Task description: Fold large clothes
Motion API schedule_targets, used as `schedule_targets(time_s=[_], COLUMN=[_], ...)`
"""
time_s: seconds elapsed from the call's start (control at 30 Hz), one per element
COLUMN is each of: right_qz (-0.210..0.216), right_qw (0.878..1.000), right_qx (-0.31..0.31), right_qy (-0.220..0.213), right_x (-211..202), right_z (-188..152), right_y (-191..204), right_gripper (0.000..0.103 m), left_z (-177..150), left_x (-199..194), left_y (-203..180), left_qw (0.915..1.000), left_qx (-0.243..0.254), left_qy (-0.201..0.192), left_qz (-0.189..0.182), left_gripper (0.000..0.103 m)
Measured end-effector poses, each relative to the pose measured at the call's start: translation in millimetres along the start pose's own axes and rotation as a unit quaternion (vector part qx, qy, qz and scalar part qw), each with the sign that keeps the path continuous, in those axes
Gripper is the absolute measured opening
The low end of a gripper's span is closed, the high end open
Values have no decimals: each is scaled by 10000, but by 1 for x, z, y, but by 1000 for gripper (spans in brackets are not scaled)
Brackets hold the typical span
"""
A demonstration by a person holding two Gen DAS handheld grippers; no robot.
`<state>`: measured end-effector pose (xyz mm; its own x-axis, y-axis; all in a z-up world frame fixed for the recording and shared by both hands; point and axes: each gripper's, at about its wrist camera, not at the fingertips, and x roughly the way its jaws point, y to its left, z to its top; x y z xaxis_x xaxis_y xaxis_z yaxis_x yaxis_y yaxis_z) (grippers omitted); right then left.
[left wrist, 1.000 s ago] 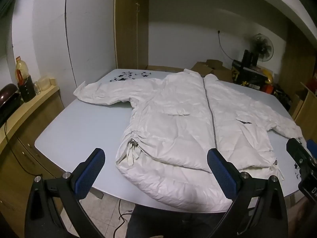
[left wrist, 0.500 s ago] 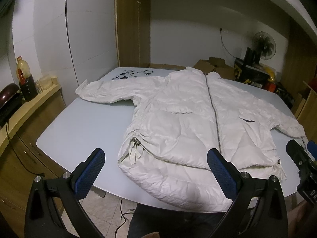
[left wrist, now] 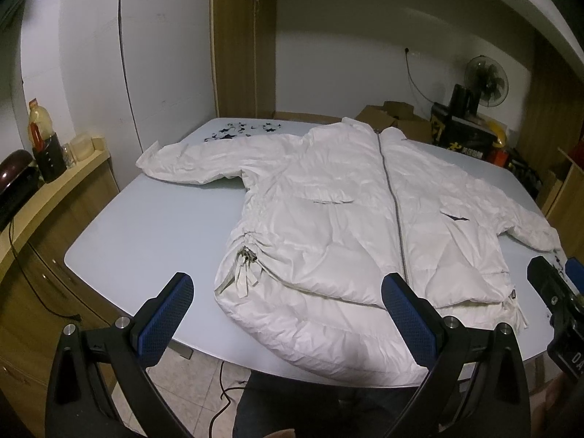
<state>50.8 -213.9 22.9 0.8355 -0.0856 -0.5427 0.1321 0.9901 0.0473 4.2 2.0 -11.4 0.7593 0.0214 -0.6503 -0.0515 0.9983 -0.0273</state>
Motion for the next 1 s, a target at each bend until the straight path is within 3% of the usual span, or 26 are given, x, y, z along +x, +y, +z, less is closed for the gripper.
schedule_targets(time_s=[1.0], right_qz=[48], right_qw=[10000], right_qx=[9], right_qy=[-28], right_x=[-2], right_z=[-1], right_y=[2], right_gripper=[103], left_z=[-3], left_x=[6], left_y=[0], left_qw=[9999], left_qx=[-53], left_qy=[150], left_qz=[-36], left_gripper=[103])
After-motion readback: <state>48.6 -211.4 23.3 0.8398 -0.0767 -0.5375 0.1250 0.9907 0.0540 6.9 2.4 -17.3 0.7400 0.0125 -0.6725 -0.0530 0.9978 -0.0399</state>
